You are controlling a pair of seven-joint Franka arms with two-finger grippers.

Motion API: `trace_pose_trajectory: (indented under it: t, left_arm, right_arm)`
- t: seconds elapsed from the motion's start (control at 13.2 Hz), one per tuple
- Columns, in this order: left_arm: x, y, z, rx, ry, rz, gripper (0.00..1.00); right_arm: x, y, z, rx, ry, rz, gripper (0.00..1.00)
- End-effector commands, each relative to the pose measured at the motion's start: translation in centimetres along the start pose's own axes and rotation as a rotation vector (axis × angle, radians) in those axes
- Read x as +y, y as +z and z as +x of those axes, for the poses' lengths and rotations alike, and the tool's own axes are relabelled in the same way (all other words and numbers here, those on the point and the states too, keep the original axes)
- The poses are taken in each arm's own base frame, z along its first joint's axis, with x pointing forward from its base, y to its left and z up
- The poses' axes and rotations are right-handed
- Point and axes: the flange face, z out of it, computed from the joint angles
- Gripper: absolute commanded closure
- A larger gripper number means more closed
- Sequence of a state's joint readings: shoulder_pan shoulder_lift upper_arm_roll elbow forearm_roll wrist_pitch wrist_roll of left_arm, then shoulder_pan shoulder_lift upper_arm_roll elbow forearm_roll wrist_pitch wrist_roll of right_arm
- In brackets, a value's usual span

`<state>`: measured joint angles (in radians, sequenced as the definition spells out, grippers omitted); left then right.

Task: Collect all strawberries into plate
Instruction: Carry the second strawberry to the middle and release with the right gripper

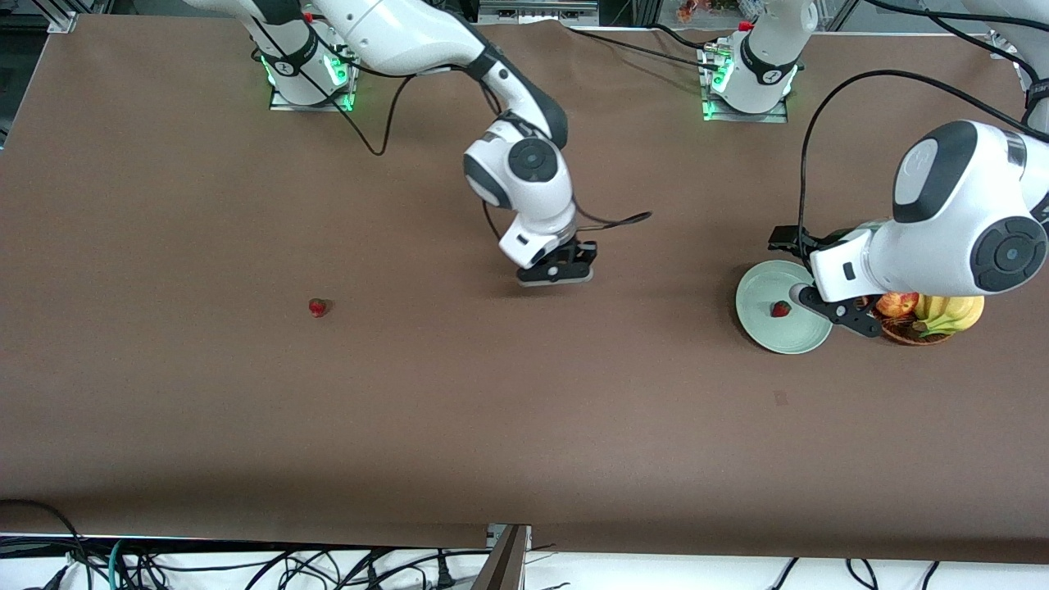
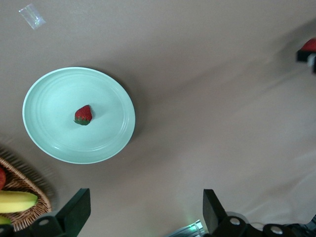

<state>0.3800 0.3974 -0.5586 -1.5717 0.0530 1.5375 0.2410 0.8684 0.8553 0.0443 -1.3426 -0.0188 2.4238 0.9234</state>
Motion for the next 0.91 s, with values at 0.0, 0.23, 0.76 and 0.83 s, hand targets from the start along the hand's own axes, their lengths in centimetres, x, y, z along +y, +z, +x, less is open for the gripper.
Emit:
trace_pose_trajectory:
  t: [0.0, 0.23, 0.76, 0.83]
  left_arm:
    - [-1.0, -0.9, -0.1, 0.006, 0.046, 0.033, 0.0]
    - [0.3, -0.5, 0.2, -0.001, 0.025, 0.028, 0.0]
    - [0.9, 0.2, 0.4, -0.008, -0.031, 0.006, 0.0]
    - [1.2, 0.2, 0.5, -0.009, -0.048, 0.005, 0.0]
  right_arm:
    - [-3.7, 2.4, -3.4, 0.077, 0.065, 0.018, 0.71]
    - [-4.4, 5.2, -5.2, 0.12, 0.091, 0.034, 0.6]
    - [-4.1, 0.8, -2.1, 0.14, 0.115, 0.029, 0.0]
    - [-3.3, -1.6, -0.3, 0.133, 0.14, 0.001, 0.0]
